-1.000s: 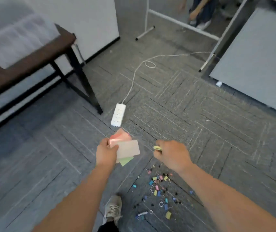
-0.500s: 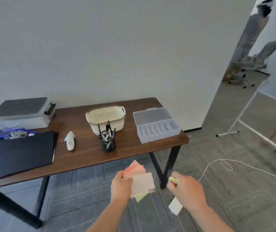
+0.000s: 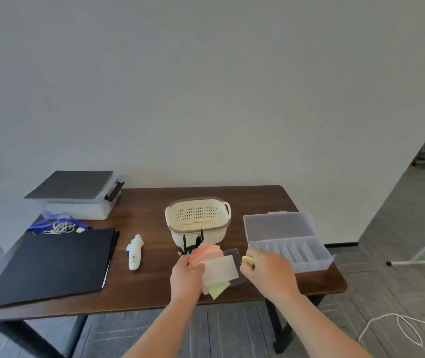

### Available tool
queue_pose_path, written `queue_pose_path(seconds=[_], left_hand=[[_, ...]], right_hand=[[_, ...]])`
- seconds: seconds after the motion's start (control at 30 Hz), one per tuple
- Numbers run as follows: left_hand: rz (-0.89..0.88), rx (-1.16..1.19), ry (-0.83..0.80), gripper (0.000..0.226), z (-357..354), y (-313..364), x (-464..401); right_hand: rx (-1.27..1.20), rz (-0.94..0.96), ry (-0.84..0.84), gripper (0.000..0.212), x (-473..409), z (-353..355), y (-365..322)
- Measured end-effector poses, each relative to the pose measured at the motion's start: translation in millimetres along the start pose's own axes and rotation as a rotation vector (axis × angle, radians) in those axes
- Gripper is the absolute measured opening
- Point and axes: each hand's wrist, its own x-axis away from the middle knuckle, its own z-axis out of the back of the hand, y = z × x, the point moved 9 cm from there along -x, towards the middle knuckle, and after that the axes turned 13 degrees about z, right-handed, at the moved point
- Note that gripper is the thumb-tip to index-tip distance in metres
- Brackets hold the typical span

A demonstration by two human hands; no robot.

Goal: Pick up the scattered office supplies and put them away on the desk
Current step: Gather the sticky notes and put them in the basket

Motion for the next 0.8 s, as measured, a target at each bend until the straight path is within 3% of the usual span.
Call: queue_pose_path(seconds=[0.2, 0.4, 0.63, 0.73, 0.8], left_hand=[[-0.028, 0.028, 0.146, 0.025, -7, 75, -82], [0.004, -0.044, 0.208, 0.016, -7, 109, -169], [0.022, -0.271, 0.205, 0.014, -22, 100, -269], [0.055, -0.404, 0.134, 0.028, -34, 86, -291], [0.052, -0.488, 0.129, 0.037, -36, 82, -295]], right_hand=[[-0.038, 0.159, 0.036, 0.017, -126, 4, 28], [0.014, 0.368, -0.073, 0.017, -233, -33, 19], [0.030, 0.376, -0.242, 0.021, -296, -118, 33], [-0.074, 0.279, -0.384, 0.046, -305, -161, 42], [-0.063, 0.263, -0.480, 0.051, -304, -182, 44]])
